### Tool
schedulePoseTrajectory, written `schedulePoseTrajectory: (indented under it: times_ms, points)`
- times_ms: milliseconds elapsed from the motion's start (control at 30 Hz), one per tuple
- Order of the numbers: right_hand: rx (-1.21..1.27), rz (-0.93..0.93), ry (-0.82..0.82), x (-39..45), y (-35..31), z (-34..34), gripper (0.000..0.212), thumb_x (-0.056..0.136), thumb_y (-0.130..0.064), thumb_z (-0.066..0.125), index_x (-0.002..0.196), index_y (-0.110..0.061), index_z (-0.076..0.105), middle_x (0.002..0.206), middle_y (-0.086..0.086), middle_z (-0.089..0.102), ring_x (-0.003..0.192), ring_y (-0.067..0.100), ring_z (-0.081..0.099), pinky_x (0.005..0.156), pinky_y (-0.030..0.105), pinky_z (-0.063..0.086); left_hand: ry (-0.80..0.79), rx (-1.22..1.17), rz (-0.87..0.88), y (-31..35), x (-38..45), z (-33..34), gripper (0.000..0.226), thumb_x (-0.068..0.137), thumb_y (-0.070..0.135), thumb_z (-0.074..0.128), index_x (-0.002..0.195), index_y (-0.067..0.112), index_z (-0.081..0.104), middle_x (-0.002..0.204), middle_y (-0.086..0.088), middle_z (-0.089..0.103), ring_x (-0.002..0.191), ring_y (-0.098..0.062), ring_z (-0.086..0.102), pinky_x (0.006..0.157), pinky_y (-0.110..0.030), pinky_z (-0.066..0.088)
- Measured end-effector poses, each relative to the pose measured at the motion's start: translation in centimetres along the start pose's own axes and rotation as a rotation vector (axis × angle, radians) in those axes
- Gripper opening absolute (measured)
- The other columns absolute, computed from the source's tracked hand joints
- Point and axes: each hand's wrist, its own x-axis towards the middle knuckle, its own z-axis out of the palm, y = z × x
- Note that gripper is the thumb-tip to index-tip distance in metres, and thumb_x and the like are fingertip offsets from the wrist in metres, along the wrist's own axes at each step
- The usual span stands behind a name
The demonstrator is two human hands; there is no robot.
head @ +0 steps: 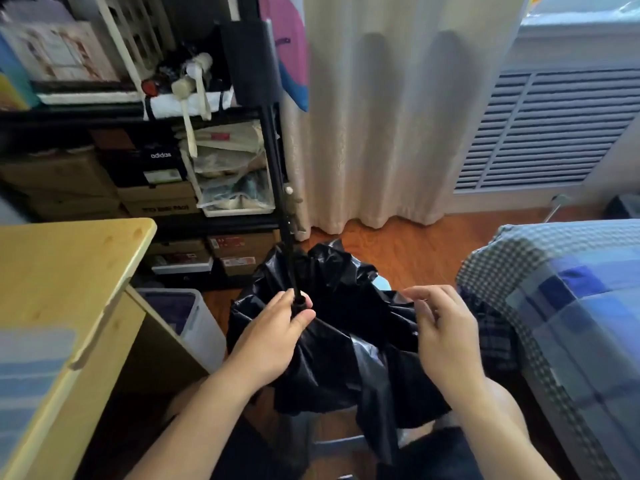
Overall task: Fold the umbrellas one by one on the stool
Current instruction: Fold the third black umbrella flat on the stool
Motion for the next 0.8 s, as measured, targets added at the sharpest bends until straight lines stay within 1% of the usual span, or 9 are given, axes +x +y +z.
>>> schedulePoseTrajectory:
  times_ms: [67, 167, 233, 300, 400, 500, 567, 700, 800]
  points:
    - [0.059, 0.141, -0.062, 0.0, 0.9, -0.7, 0.041, 0.095, 0.006, 0.060, 0.089, -0.034, 0.069, 0.099, -0.016, 0.068, 0.095, -0.004, 0.062, 0.086, 0.015, 0.048, -0.054, -0.037, -0.010, 0.0, 0.1, -0.5, 0.008, 0.106, 0.042, 0.046, 0.104, 0.039, 0.054, 0.101, 0.010, 0.060, 0.091, -0.003, 0.057, 0.080, -0.026, 0.043]
    - [0.012, 0.160, -0.342, -0.7, 1.9, -1.1, 0.035, 0.096, -0.004, 0.066, 0.093, -0.038, 0.072, 0.093, -0.018, 0.068, 0.085, 0.000, 0.062, 0.077, 0.012, 0.047, -0.132, -0.098, -0.004, -0.4, 0.4, -0.7, 0.009, 0.106, 0.043, 0.049, 0.108, 0.042, 0.057, 0.091, -0.014, 0.064, 0.075, -0.016, 0.060, 0.074, -0.032, 0.044]
    - [-0.010, 0.126, -0.459, -0.8, 1.3, -1.3, 0.020, 0.098, -0.018, 0.068, 0.104, -0.036, 0.074, 0.087, -0.017, 0.064, 0.083, 0.003, 0.060, 0.075, 0.012, 0.044, -0.114, -0.110, -0.001, -0.8, 0.6, -0.5, 0.009, 0.105, 0.042, 0.051, 0.109, 0.046, 0.058, 0.094, -0.003, 0.068, 0.080, -0.011, 0.063, 0.083, -0.036, 0.050]
    - [0.082, 0.124, -0.583, -0.5, 0.9, -1.7, 0.019, 0.098, -0.027, 0.069, 0.115, -0.033, 0.075, 0.092, -0.019, 0.066, 0.083, 0.002, 0.061, 0.078, 0.013, 0.045, -0.071, -0.139, 0.020, -0.9, 0.9, -0.4, 0.012, 0.104, 0.036, 0.056, 0.109, 0.046, 0.061, 0.102, 0.013, 0.069, 0.088, -0.006, 0.064, 0.088, -0.035, 0.050]
    - [0.102, 0.070, -0.758, -0.5, 1.5, -2.0, 0.026, 0.093, -0.023, 0.076, 0.116, -0.034, 0.075, 0.101, -0.015, 0.067, 0.087, 0.004, 0.062, 0.080, 0.016, 0.048, 0.001, -0.253, 0.053, -0.8, 1.0, -0.3, 0.017, 0.100, 0.025, 0.066, 0.106, 0.040, 0.067, 0.102, 0.016, 0.072, 0.091, -0.005, 0.067, 0.090, -0.035, 0.050]
    - [0.082, 0.055, -0.672, -0.8, 1.9, -1.1, 0.026, 0.091, -0.019, 0.078, 0.097, -0.044, 0.076, 0.095, -0.018, 0.067, 0.086, 0.004, 0.064, 0.079, 0.022, 0.049, 0.034, -0.340, 0.027, -0.9, 0.5, 0.0, 0.021, 0.095, 0.019, 0.072, 0.106, 0.037, 0.071, 0.103, 0.013, 0.075, 0.099, -0.006, 0.070, 0.100, -0.037, 0.052]
    - [0.156, 0.046, -0.587, -0.9, 1.4, 0.3, 0.027, 0.090, -0.017, 0.078, 0.092, -0.043, 0.076, 0.093, -0.017, 0.071, 0.091, 0.006, 0.069, 0.084, 0.025, 0.053, 0.022, -0.370, 0.014, -0.8, 0.3, 0.1, 0.024, 0.095, 0.022, 0.073, 0.114, 0.035, 0.071, 0.107, 0.014, 0.075, 0.105, -0.003, 0.069, 0.104, -0.037, 0.051]
    - [0.253, 0.024, -0.457, -0.6, -0.6, 3.9, 0.017, 0.088, -0.013, 0.080, 0.098, -0.027, 0.080, 0.092, -0.013, 0.074, 0.091, 0.004, 0.070, 0.087, 0.025, 0.055, -0.108, -0.435, 0.000, -0.6, 0.1, 0.0, 0.038, 0.101, 0.019, 0.062, 0.138, 0.031, 0.062, 0.122, 0.017, 0.072, 0.121, 0.001, 0.062, 0.113, -0.032, 0.044]
    - [0.320, 0.079, -0.465, -0.3, -2.1, 5.7, 0.027, 0.086, -0.011, 0.081, 0.105, -0.029, 0.075, 0.087, -0.012, 0.071, 0.079, 0.000, 0.066, 0.079, 0.017, 0.052, -0.157, -0.409, 0.014, -0.9, 0.0, -0.2, 0.044, 0.101, 0.017, 0.063, 0.142, 0.031, 0.059, 0.130, 0.012, 0.069, 0.127, -0.002, 0.059, 0.115, -0.037, 0.043]
